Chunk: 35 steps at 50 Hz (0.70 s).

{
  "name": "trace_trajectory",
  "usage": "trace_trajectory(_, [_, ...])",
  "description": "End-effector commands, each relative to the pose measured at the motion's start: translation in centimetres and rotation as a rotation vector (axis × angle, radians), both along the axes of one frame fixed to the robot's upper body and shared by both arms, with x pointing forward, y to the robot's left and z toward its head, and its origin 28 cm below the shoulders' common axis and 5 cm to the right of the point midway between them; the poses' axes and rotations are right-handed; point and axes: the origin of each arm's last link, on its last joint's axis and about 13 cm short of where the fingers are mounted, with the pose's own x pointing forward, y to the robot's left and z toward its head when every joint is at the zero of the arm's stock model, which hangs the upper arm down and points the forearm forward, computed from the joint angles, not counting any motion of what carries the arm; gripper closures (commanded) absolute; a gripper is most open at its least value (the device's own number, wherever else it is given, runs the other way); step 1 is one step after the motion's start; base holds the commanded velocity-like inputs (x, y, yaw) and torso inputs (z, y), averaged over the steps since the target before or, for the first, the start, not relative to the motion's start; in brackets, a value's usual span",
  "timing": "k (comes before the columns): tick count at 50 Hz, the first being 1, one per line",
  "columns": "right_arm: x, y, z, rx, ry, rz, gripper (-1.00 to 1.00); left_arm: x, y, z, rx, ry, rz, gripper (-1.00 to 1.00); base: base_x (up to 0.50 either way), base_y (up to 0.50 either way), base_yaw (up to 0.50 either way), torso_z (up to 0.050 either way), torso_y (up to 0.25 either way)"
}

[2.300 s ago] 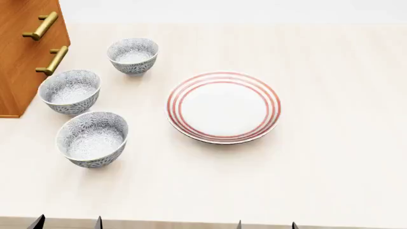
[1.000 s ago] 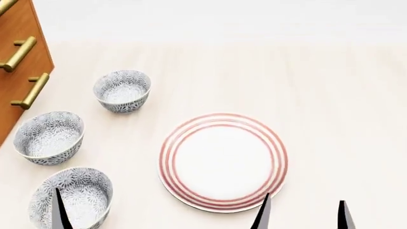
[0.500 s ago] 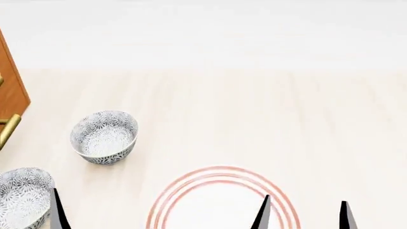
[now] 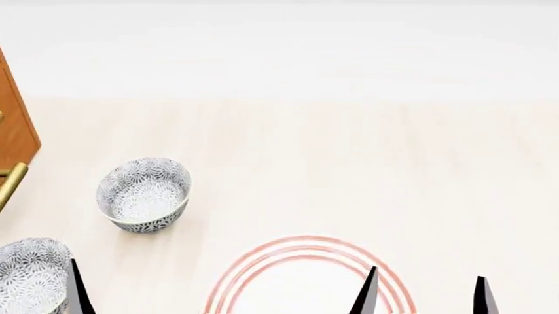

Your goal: Pick up the bowl and put it in the front on the plate.

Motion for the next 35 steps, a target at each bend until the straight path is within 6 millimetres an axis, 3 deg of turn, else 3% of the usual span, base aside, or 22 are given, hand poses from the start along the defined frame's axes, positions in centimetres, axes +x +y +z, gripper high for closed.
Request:
trace_trajectory(1, [-0.03,0.1,0.08,0.0,-0.013,0.007,-1.0,-0.03,0.02,0.13,-0.001,-0.004,0.003,-1.0,0.0,0.5,0.0,0.0,0.0])
trace_trajectory(25, [-0.07,0.17,-0.16,0.0,0.002,0.014,-1.0,0.01,0.0,-0.11,-0.003,0.011,-0.007,-1.0,0.0,0.5,0.0,0.0,0.0])
trace_trajectory(35, [-0.07,0.17,-0.17,0.004,0.006,0.019,-1.0,0.06,0.03,-0.15,-0.011,0.016,-0.002,-1.0,0.0,0.01,0.0,0.0,0.0])
